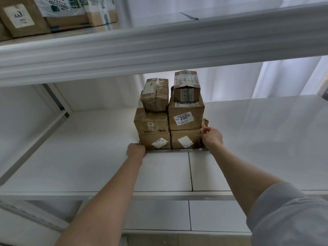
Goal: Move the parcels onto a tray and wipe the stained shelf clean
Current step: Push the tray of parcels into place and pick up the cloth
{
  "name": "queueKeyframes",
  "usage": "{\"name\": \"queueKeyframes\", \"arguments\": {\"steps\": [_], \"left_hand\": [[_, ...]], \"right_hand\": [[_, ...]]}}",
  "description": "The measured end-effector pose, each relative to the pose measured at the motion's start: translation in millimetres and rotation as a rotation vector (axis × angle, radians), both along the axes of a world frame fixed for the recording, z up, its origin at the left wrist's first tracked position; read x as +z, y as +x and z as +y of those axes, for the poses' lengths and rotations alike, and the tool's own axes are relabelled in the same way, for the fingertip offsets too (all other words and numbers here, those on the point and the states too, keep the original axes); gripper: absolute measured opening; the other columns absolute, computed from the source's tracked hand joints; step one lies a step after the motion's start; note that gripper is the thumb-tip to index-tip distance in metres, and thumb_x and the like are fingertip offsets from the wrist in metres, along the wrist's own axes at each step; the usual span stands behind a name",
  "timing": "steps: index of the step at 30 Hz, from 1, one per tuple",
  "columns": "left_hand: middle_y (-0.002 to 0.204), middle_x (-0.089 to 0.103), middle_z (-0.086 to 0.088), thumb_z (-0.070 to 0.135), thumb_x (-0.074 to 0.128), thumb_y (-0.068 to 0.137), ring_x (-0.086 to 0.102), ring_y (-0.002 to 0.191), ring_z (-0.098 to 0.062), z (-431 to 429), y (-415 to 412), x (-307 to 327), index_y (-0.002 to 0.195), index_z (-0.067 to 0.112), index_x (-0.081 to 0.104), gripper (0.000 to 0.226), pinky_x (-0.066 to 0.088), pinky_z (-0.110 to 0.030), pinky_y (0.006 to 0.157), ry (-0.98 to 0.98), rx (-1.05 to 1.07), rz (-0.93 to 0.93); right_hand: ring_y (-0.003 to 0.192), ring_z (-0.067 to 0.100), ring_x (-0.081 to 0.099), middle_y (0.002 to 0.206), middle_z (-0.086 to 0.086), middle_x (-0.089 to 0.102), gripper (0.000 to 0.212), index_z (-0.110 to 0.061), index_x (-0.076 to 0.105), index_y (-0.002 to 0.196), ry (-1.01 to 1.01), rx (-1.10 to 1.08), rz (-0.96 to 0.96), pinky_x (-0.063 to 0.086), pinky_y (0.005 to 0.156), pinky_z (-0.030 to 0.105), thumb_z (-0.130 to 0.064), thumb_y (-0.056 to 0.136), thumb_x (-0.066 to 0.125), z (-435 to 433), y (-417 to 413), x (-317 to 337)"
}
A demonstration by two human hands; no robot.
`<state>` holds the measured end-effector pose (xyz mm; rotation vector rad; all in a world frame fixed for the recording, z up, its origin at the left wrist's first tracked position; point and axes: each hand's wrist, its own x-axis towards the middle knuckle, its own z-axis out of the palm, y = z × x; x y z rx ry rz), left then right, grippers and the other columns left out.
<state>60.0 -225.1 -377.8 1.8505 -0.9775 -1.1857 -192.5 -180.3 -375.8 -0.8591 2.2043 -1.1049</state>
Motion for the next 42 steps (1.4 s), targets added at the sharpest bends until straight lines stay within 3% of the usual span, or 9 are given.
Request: {"name": "queueKeyframes", "arguments": {"steps": [2, 5, 7, 12, 18, 24, 30, 35, 42], "left_hand": [[0.123, 0.058, -0.021, -0.010, 0.049, 0.087, 0.061, 0.103, -0.035, -2.0, -8.1, -1.5, 0.121, -0.007, 0.057, 0.035, 0.054, -0.021, 0.048, -0.008, 0.008, 0.058], [0.127, 0.055, -0.021, -0.012, 0.046, 0.087, 0.057, 0.098, -0.032, 0.8, -21.0, -0.4, 0.123, -0.008, 0.055, 0.037, 0.056, -0.032, 0.078, -0.030, -0.003, 0.086], [0.128, 0.054, -0.020, -0.012, 0.045, 0.088, 0.054, 0.096, -0.030, 3.0, -25.9, 0.5, 0.125, -0.007, 0.053, 0.038, 0.053, -0.036, 0.086, -0.035, 0.005, 0.080], [0.129, 0.053, -0.022, -0.009, 0.048, 0.090, 0.055, 0.115, -0.037, 0.9, -30.2, 1.2, 0.126, -0.008, 0.051, 0.037, 0.054, -0.039, 0.088, -0.030, 0.032, 0.052], [0.120, 0.059, -0.026, -0.004, 0.048, 0.091, 0.058, 0.090, -0.032, -2.7, -31.3, -0.1, 0.119, -0.012, 0.056, 0.030, 0.055, -0.040, 0.085, -0.008, 0.020, 0.003], [0.115, 0.060, -0.026, -0.004, 0.045, 0.092, 0.055, 0.083, -0.031, -4.1, -34.6, 0.4, 0.110, -0.011, 0.056, 0.023, 0.054, -0.042, 0.089, -0.016, 0.031, -0.051], [0.120, 0.059, -0.027, 0.000, 0.044, 0.092, 0.058, 0.109, -0.040, 0.1, -38.0, 2.8, 0.115, -0.010, 0.055, 0.027, 0.051, -0.044, 0.095, -0.005, 0.017, -0.116], [0.123, 0.057, -0.027, 0.004, 0.041, 0.095, 0.056, 0.114, -0.039, 9.5, -39.3, 7.5, 0.120, -0.011, 0.053, 0.032, 0.046, -0.040, 0.095, 0.008, 0.004, -0.212], [0.126, 0.056, -0.025, 0.001, 0.038, 0.095, 0.054, 0.115, -0.039, 15.9, -42.5, 9.1, 0.123, -0.009, 0.053, 0.034, 0.046, -0.040, 0.093, -0.029, -0.065, -0.273]], "right_hand": [[0.095, 0.031, 0.061, 0.113, 0.013, 0.060, 0.026, -0.015, 0.060, 0.115, -0.001, -0.032, 0.041, 0.054, 0.087, 0.042, -0.009, 0.092, 0.051, 0.2, -6.0, -0.9], [0.097, 0.032, 0.060, 0.114, 0.014, 0.059, 0.023, -0.012, 0.062, 0.111, -0.012, -0.067, 0.035, 0.052, 0.086, 0.039, -0.010, 0.091, 0.051, 0.5, -13.2, 0.1], [0.096, 0.033, 0.060, 0.112, 0.015, 0.061, 0.023, -0.009, 0.067, 0.109, -0.008, -0.053, 0.009, 0.051, 0.084, 0.037, -0.009, 0.092, 0.051, -0.8, -16.5, -0.8], [0.094, 0.032, 0.062, 0.107, 0.015, 0.065, 0.027, -0.006, 0.070, 0.107, 0.000, -0.010, -0.050, 0.054, 0.087, 0.040, -0.004, 0.092, 0.048, -4.6, -20.7, -3.3], [0.084, 0.029, 0.058, 0.100, 0.015, 0.065, 0.029, -0.003, 0.070, 0.104, 0.069, 0.059, -0.054, 0.053, 0.078, 0.035, -0.003, 0.092, 0.043, -5.5, -21.9, -2.4], [0.086, 0.033, 0.064, 0.096, 0.015, 0.066, 0.024, -0.005, 0.068, 0.101, 0.020, -0.004, -0.052, 0.054, 0.076, 0.037, -0.015, 0.086, 0.051, -10.5, -30.5, -0.9], [0.096, 0.033, 0.063, 0.105, 0.012, 0.067, 0.027, -0.015, 0.070, 0.104, 0.070, 0.021, -0.037, 0.055, 0.086, 0.044, -0.016, 0.086, 0.050, 0.2, -31.2, -1.8], [0.122, 0.036, 0.044, 0.134, 0.016, 0.043, 0.036, -0.012, 0.054, 0.126, 0.193, -0.120, 0.021, 0.042, 0.096, 0.040, -0.017, 0.091, 0.050, 20.3, -31.3, 2.1], [0.106, 0.037, 0.056, 0.116, 0.017, 0.060, 0.034, -0.007, 0.057, 0.115, 0.166, -0.117, -0.048, 0.052, 0.090, 0.042, -0.019, 0.083, 0.051, 33.8, -15.3, -1.8]]}}
